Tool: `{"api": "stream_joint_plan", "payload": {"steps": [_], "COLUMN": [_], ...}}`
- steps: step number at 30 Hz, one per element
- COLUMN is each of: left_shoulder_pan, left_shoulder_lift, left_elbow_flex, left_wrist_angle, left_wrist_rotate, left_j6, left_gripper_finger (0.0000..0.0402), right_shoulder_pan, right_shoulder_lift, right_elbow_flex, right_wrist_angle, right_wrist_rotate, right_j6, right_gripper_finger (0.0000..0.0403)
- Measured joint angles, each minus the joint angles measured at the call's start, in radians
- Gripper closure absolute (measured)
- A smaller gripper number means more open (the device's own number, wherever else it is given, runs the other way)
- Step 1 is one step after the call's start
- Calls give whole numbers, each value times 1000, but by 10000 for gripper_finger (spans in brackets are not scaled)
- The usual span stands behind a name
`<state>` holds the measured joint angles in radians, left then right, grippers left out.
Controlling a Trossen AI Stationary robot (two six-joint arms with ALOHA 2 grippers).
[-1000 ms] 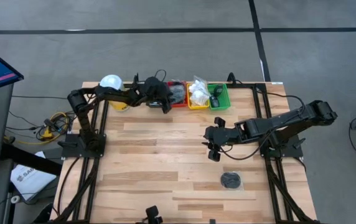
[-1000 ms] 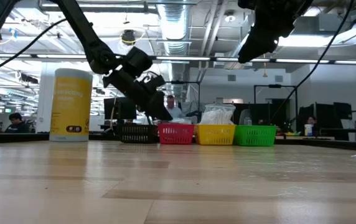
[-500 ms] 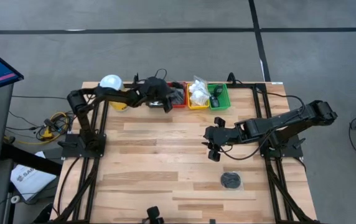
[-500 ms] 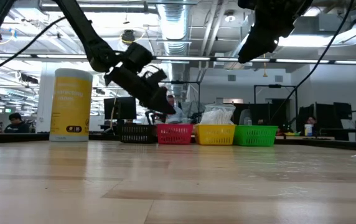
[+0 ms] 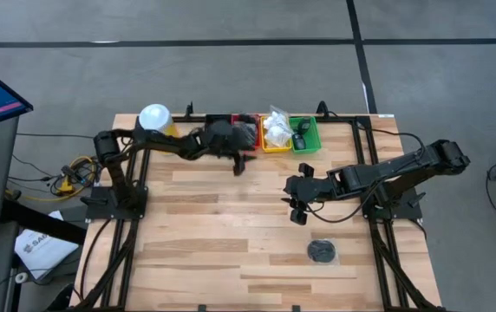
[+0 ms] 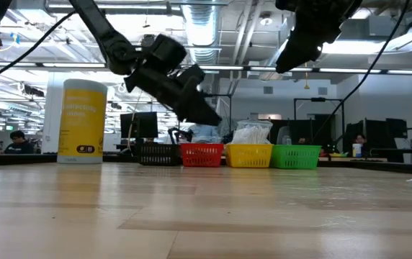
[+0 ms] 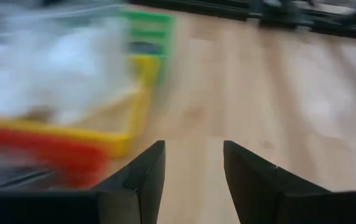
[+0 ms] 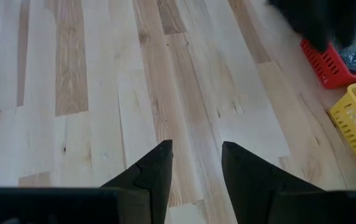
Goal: Pick & Place Travel size toiletries
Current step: Put the hairbrush into the red bin
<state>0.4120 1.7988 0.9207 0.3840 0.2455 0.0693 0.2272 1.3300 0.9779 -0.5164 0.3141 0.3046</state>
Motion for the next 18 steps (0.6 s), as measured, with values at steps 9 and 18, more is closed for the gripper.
{"api": "stream_joint_plan", "payload": {"steps": [9,18], "left_shoulder_pan": [-216,-368], "left_shoulder_lift": [0,1], "left_elbow_flex": [0,0], "left_wrist_angle": [6,6], "left_wrist_rotate": [5,2], "left_j6": [3,-3], "left_gripper_finger": [247,247], "right_shoulder_pan": [12,161], "right_shoulder_lift": [0,0], "right_elbow_flex": [0,0], "right_wrist_angle": [-112,-258], "right_wrist_rotate": [-110,-134], "right_j6": [132,375], "right_gripper_finger": [274,274]}}
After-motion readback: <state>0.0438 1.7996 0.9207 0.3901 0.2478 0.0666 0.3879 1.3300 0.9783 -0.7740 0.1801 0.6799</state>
